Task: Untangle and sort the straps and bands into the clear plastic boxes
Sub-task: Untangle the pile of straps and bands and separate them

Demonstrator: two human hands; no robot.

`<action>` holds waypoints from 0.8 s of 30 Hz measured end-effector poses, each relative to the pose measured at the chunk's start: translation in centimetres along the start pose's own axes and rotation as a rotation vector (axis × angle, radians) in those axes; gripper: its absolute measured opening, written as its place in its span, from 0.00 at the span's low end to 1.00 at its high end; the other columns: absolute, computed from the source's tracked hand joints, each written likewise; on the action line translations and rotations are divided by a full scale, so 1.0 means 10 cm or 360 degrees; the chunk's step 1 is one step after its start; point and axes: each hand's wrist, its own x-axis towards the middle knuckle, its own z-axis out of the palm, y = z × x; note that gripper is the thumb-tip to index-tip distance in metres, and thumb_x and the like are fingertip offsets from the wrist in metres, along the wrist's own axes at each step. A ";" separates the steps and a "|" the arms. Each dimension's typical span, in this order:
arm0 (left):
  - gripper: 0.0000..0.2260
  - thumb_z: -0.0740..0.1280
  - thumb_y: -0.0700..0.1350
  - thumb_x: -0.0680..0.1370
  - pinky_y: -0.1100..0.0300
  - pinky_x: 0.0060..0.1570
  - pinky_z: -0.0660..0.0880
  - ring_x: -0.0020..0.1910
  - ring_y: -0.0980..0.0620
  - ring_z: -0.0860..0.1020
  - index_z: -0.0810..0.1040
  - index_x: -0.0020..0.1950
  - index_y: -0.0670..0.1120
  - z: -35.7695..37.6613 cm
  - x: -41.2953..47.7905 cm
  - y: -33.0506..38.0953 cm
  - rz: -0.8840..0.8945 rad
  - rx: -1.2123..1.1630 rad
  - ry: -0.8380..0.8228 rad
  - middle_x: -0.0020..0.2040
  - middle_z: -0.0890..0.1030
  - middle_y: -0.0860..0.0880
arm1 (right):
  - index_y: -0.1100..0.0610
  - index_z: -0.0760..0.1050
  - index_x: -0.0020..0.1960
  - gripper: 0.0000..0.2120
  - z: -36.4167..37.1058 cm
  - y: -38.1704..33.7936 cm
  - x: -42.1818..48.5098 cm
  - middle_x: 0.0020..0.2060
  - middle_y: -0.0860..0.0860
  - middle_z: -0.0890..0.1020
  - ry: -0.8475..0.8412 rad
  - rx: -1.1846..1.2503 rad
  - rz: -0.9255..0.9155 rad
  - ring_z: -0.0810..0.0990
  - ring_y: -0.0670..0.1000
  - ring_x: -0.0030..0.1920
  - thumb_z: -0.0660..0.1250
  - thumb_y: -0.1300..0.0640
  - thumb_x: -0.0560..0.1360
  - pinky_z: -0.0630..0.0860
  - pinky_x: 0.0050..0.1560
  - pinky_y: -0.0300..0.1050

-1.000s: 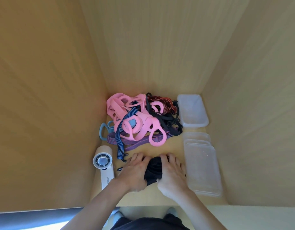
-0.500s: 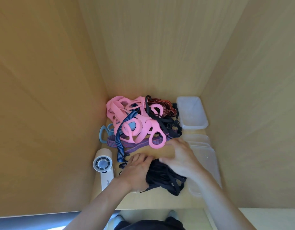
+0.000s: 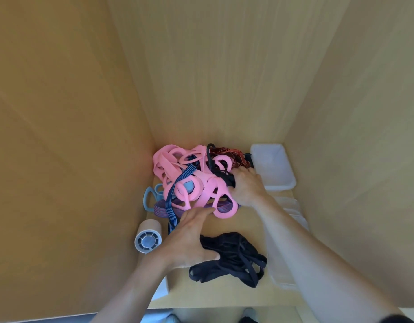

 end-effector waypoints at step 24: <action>0.11 0.66 0.34 0.78 0.80 0.45 0.69 0.59 0.57 0.77 0.79 0.58 0.46 -0.39 0.63 0.20 -0.0207 -0.0901 0.0633 0.57 0.81 0.52 | 0.53 0.82 0.51 0.07 -1.47 -0.14 0.18 0.47 0.54 0.85 0.0536 0.1390 -0.0119 0.83 0.48 0.42 0.66 0.62 0.81 0.76 0.39 0.30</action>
